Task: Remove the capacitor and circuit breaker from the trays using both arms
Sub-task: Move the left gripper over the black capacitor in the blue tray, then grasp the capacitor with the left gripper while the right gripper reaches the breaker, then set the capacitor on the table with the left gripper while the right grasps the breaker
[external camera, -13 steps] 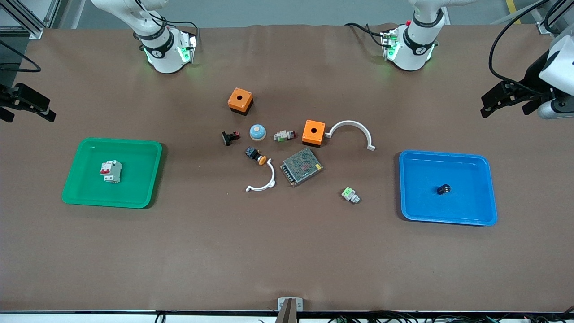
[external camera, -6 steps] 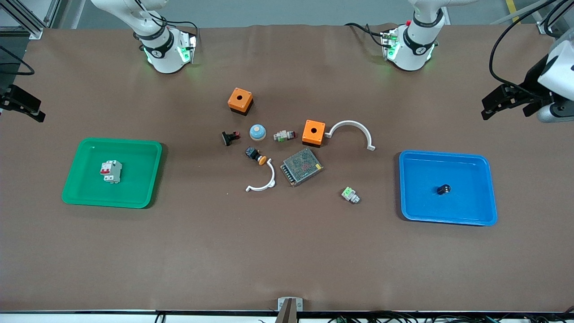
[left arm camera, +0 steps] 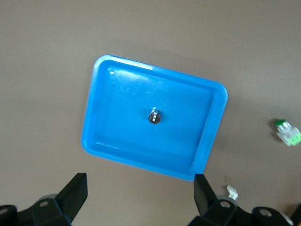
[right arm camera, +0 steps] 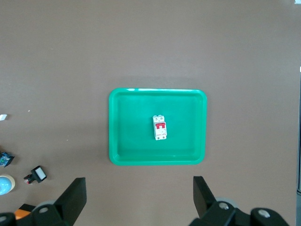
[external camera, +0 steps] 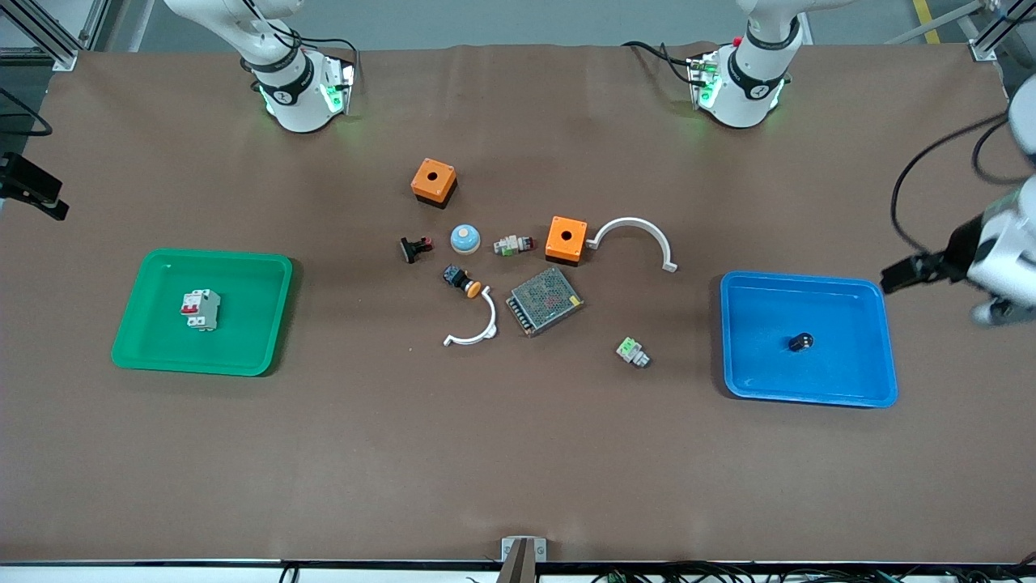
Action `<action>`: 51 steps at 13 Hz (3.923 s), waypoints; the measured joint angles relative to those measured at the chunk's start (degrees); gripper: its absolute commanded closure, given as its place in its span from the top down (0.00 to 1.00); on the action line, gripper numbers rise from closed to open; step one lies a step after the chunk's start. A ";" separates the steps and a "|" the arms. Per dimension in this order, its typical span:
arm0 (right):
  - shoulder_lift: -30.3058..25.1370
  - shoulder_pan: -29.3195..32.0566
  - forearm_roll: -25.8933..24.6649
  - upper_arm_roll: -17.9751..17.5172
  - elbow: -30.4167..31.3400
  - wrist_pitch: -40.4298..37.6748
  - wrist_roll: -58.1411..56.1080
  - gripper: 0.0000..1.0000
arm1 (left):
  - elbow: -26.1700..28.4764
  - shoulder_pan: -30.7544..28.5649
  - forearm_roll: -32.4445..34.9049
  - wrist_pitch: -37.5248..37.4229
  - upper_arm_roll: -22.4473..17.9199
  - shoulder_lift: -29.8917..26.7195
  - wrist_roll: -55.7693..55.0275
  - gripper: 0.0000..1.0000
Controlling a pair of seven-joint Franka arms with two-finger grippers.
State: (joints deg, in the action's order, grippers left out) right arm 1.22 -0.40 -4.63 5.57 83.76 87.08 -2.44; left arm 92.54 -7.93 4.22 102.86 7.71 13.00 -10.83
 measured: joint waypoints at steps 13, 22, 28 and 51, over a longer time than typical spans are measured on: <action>10.19 3.66 4.48 0.08 -0.04 5.67 0.06 1.00 | 15.44 -0.75 0.02 27.04 0.03 14.13 -4.93 0.90; 10.41 9.25 5.03 0.39 20.96 25.04 -13.63 1.00 | 16.35 -3.29 1.50 31.54 0.12 17.44 -4.88 0.79; 7.60 12.16 5.06 0.40 38.20 39.89 -24.74 1.00 | 16.33 -3.17 1.50 32.21 0.26 18.24 -4.93 0.52; 18.79 10.89 5.12 -0.44 43.19 57.82 -27.05 0.47 | 17.65 2.91 1.50 28.80 14.37 11.58 -27.80 0.00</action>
State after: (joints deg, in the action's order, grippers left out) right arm 20.01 10.49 0.49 5.13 126.95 144.90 -29.49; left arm 110.19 -5.02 5.72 131.66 22.08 24.59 -38.63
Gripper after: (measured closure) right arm 0.335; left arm 0.656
